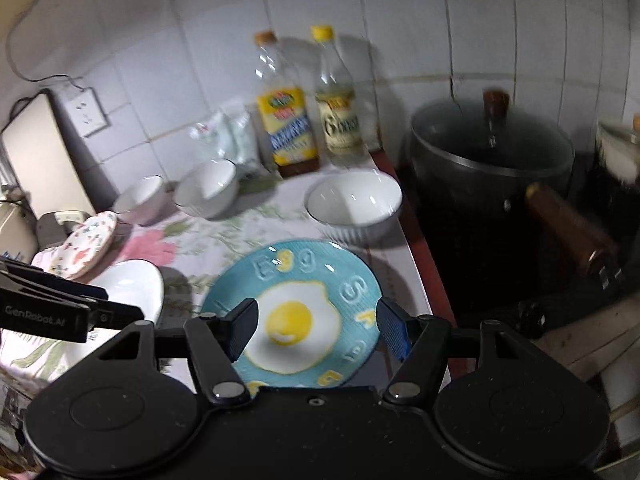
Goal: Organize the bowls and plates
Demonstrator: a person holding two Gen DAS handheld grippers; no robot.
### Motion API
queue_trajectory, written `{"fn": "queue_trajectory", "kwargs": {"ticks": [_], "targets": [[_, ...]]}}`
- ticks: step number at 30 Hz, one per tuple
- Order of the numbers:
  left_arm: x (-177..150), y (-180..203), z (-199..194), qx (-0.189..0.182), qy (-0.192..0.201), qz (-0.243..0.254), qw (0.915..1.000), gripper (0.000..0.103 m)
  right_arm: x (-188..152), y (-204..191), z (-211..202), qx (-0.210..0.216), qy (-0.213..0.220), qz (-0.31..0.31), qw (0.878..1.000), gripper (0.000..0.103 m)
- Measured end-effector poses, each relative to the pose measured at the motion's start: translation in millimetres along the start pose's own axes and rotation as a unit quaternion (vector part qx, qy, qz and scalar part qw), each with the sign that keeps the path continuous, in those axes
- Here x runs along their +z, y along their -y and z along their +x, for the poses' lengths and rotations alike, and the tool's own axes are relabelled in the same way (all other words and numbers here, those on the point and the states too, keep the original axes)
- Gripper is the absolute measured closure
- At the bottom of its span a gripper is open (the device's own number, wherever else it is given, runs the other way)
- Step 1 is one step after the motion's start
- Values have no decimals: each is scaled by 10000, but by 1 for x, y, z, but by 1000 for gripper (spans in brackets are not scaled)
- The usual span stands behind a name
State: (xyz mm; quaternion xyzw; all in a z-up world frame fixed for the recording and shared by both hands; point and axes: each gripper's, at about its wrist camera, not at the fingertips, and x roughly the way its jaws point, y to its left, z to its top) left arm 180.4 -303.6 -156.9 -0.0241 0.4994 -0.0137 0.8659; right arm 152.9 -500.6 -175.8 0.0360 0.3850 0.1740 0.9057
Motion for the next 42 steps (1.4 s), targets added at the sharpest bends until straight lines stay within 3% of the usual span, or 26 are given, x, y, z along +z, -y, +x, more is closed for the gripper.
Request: {"fn": "queue_trajectory", "kwargs": {"ticks": [7,15,19,21,27,32,42], "targets": [[-1,2,62,210,-102,9,9997,51,-11,25,51,-15,-307,429,9986,33],[0,-2,99,21,-189,122,9997,55,-21,34,89,4,-581,786,9952,34],[0,-6,110,25,-321,62,9995,69,-25,34,98,74,-624,889,9941,45],[0,-9,112,-144,-311,-40,9994,77,-26,32,103,46,-683,870,9938,50],[1,-13,116,-251,-314,-135,9991,77,-35,31,107,63,-586,908,9941,54],[1,-17,119,-345,-279,-293,9986,76,-38,38,105,-102,-501,1139,9922,77],[8,-15,110,-353,-478,-193,9980,77,-33,38,99,-148,-487,1511,9872,82]]}}
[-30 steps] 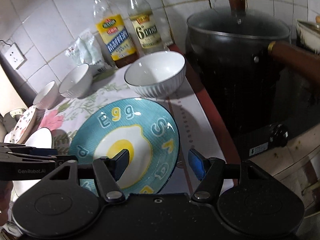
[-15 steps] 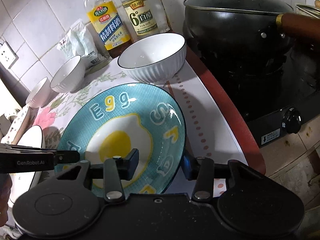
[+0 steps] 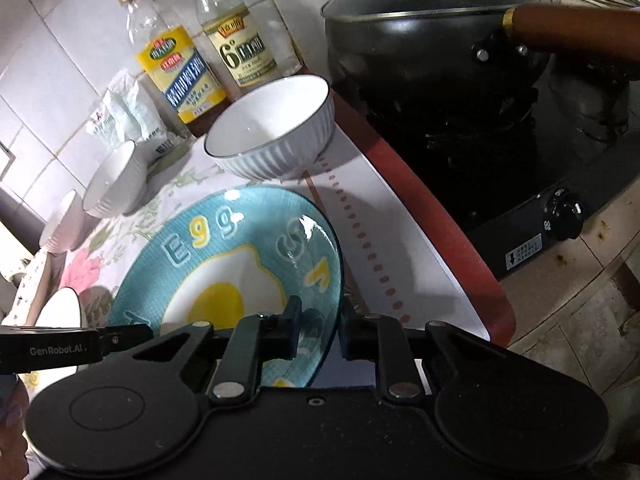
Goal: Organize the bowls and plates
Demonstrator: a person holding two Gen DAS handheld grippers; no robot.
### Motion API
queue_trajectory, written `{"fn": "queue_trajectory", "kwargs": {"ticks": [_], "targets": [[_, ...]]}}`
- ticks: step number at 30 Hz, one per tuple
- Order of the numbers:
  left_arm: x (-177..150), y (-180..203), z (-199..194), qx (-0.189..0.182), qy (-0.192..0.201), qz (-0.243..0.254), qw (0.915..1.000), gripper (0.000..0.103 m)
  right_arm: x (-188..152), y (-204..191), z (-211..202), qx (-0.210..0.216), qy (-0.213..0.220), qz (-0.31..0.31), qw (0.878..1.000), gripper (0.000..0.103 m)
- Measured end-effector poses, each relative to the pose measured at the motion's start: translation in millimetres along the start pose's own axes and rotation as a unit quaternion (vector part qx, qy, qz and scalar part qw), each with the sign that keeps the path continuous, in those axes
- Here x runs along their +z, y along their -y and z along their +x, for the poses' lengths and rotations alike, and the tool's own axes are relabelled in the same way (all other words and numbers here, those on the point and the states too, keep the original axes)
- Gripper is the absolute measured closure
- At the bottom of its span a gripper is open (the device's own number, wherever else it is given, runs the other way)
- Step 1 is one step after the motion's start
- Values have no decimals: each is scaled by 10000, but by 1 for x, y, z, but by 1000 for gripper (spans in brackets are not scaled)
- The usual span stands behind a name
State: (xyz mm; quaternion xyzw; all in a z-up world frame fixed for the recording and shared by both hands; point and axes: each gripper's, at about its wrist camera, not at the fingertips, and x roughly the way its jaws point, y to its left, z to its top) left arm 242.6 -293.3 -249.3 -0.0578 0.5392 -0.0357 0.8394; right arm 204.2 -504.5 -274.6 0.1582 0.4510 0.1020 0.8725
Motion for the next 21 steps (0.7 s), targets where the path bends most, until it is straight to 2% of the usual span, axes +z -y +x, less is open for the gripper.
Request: {"fn": "queue_trajectory", "kwargs": {"ticks": [9,14,18,21], "targets": [[-7,-3,-29,20,47,-102,9999,77,-4,-7,-24,46,-62,-99,9999,82],[-16,-2,-50,154,131,-8,9998,77,-7,-9,-33,214,-61,-62,9997,83],[-20,-11,-70,25,81,-302,9995,77,-10,-20,-43,219,18,-164,9996,83],[-22,-16,-86,9,143,-249,9996,77,-9,-27,-52,319,-11,-132,9994,83]]}}
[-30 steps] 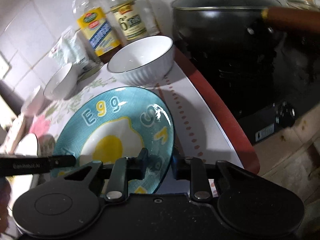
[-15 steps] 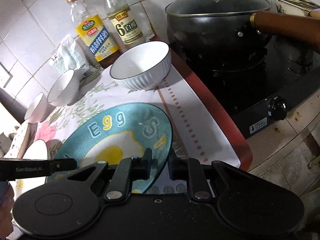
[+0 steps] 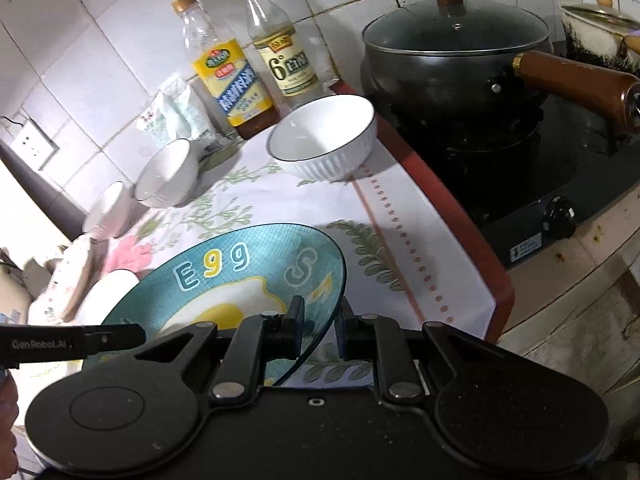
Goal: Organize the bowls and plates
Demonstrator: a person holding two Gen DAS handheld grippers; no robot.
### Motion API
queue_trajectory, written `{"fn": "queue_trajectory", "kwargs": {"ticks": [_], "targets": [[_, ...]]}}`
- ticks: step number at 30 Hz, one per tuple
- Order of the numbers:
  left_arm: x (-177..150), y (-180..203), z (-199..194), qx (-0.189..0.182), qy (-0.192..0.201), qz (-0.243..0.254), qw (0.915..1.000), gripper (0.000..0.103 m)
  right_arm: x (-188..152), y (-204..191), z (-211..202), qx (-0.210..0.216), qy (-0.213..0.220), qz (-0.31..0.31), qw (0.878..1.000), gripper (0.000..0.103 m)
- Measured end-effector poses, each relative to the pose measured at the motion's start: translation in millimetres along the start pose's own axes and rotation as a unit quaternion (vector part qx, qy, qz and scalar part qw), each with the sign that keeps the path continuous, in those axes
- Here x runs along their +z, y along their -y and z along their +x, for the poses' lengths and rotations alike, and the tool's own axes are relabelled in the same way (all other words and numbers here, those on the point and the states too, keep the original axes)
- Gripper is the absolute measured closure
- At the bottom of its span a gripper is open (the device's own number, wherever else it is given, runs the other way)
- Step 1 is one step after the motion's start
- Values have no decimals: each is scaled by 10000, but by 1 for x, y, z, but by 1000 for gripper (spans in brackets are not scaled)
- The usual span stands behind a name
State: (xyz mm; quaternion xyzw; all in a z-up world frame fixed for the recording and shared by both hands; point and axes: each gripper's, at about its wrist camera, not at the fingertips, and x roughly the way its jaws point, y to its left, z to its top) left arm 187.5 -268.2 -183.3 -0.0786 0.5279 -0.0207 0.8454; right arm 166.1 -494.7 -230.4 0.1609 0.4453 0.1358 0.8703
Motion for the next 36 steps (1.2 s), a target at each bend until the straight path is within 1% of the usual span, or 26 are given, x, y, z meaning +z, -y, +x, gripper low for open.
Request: {"fn": "queue_trajectory", "kwargs": {"ticks": [2,8,13,18,21,27,31,36], "targets": [[0,-6,-11,-26,41,-4,10000,77,-1,-7,-5,37,23,-35,10000,83],[-2,-28,-43,95,187,-205,9996,77,0,-41,-20,163,199,-132,9996,83],[-9,-54,-75,193,318,-391,9985,77,6,-70,-25,500,210,-252,9982,83],[-22,-84,-100,362,395,-784,9955,77,7,-108,-26,768,196,-498,9956,83],[-33,-105,-110,436,453,-1031,9927,77,7,-130,-20,910,38,-707,9933,83],[-52,-140,-109,624,429,-1523,9854,77,-3,-165,3,1096,-336,-992,9885,83],[-61,-156,-100,769,455,-1600,9831,77,-10,-179,21,1158,-584,-1052,9860,83],[-68,-176,-82,768,308,-1794,9803,77,-18,-191,45,1112,-845,-1116,9839,83]]}}
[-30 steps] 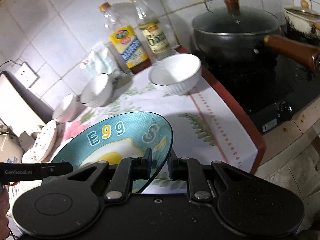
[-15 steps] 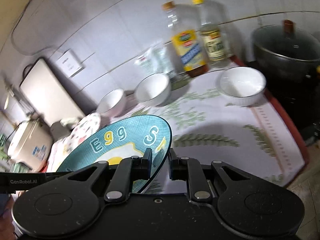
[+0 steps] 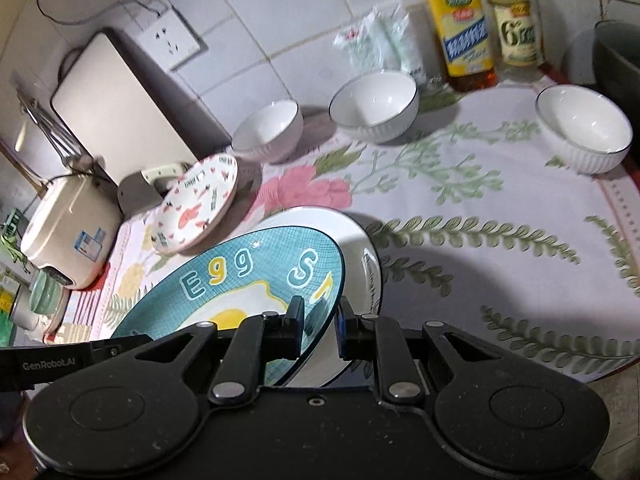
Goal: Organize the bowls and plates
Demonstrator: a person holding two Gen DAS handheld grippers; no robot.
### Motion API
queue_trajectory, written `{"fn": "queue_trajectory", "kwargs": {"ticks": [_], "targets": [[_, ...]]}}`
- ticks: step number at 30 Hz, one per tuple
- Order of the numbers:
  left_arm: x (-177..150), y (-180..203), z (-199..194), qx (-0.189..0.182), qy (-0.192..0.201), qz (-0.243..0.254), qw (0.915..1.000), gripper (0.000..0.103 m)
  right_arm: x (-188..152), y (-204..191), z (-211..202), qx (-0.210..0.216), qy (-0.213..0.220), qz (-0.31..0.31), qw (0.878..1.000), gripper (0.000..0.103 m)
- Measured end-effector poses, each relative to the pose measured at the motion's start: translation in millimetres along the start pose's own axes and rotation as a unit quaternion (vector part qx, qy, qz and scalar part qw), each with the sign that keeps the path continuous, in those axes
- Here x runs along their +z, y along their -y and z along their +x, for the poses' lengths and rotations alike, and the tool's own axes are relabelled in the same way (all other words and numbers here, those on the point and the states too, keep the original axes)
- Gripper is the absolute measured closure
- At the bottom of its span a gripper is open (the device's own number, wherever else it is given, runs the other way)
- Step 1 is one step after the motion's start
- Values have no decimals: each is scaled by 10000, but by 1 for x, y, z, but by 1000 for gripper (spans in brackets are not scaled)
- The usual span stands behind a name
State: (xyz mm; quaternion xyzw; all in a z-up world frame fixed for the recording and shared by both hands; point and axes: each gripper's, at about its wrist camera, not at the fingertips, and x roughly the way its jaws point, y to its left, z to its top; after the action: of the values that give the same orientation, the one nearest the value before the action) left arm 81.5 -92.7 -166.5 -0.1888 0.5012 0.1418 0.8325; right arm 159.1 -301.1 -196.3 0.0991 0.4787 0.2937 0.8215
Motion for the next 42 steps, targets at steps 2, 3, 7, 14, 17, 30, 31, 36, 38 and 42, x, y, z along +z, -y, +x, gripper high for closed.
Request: {"fn": "queue_trajectory", "kwargs": {"ticks": [2,3,7,14,17,30,31,36,38,42], "targets": [[1,-5,10,-8,-75,-53,10000,77,0,-1,9,-34,-63,-57,10000,83],[1,-7,15,-14,-106,-81,9999,77,0,0,13,-52,-104,-59,9999,83],[7,-7,33,-9,-151,-176,9997,77,2,6,30,-129,-222,-3,9997,83],[18,-9,53,14,-364,-138,9992,77,8,7,50,-288,-468,-74,9985,82],[20,-6,57,51,-416,-42,9991,77,11,6,52,-359,-472,-124,9982,82],[22,-14,77,-16,-882,-311,9956,77,18,-7,66,-661,-598,-712,9935,75],[21,-16,79,-40,-929,-355,9950,77,16,-7,67,-665,-611,-743,9931,74],[18,-18,85,-81,-1047,-477,9933,77,13,-7,72,-732,-692,-727,9923,71],[18,-20,87,-101,-1078,-549,9926,77,13,-8,73,-735,-705,-766,9918,68],[19,-22,89,-115,-1129,-601,9917,77,14,-11,76,-775,-729,-790,9912,65]]}}
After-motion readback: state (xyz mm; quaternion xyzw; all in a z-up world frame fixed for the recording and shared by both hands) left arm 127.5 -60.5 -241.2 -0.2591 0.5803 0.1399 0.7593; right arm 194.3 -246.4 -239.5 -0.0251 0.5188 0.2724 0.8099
